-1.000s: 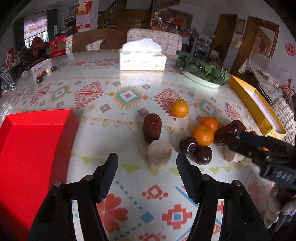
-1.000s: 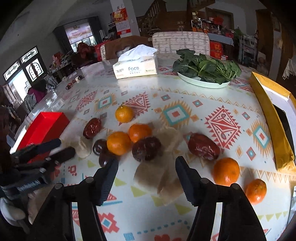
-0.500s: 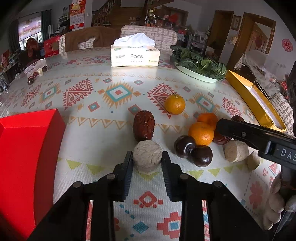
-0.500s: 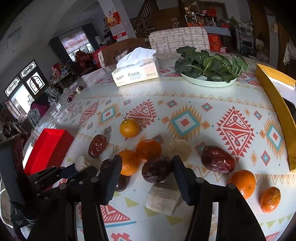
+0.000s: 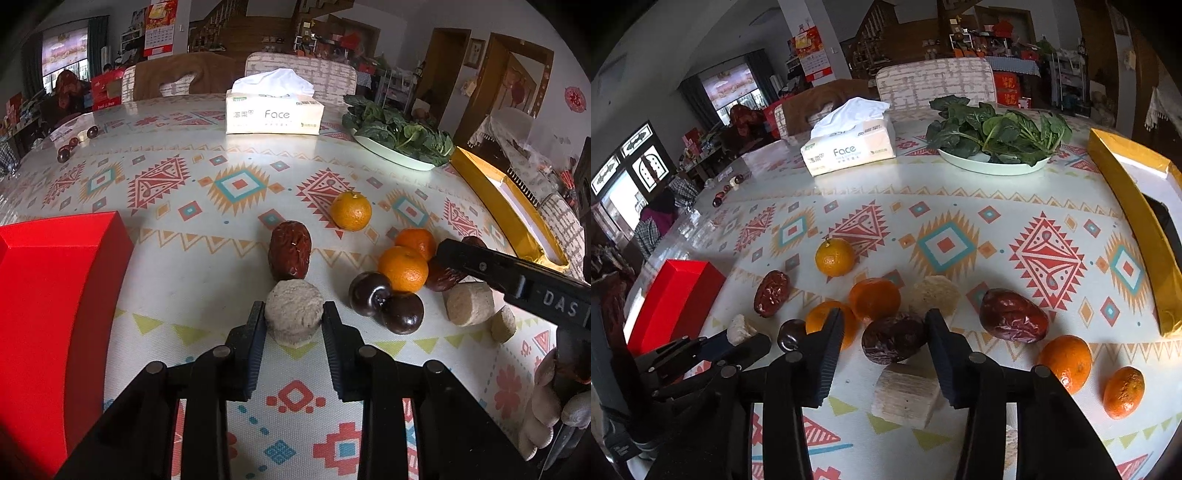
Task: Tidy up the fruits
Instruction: 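Close the left tool on the white cylinder while the right tool grasps the dark red date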
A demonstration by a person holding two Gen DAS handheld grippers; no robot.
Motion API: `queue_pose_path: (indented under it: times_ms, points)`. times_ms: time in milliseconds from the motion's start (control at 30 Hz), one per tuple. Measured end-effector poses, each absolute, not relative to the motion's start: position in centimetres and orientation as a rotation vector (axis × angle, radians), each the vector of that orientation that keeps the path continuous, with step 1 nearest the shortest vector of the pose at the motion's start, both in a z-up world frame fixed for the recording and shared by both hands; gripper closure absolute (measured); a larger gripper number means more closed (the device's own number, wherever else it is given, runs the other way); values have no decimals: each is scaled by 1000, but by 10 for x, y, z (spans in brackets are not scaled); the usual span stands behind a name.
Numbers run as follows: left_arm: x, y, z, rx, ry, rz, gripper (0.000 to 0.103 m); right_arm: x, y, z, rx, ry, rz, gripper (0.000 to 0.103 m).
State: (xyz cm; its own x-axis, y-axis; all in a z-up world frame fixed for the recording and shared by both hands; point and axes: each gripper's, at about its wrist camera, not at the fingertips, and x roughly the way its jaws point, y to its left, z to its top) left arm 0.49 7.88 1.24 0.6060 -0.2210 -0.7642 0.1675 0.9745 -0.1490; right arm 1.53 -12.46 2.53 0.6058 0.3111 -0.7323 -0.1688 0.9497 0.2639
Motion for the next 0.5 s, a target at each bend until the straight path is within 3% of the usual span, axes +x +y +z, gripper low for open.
queue_pose_path:
  times_ms: [267, 500]
  points:
    - [5, 79, 12, -56, 890, -221, 74, 18, -134, 13, 247, 911, 285, 55]
    - [5, 80, 11, -81, 888, -231, 74, 9, -133, 22, 276, 892, 289, 69]
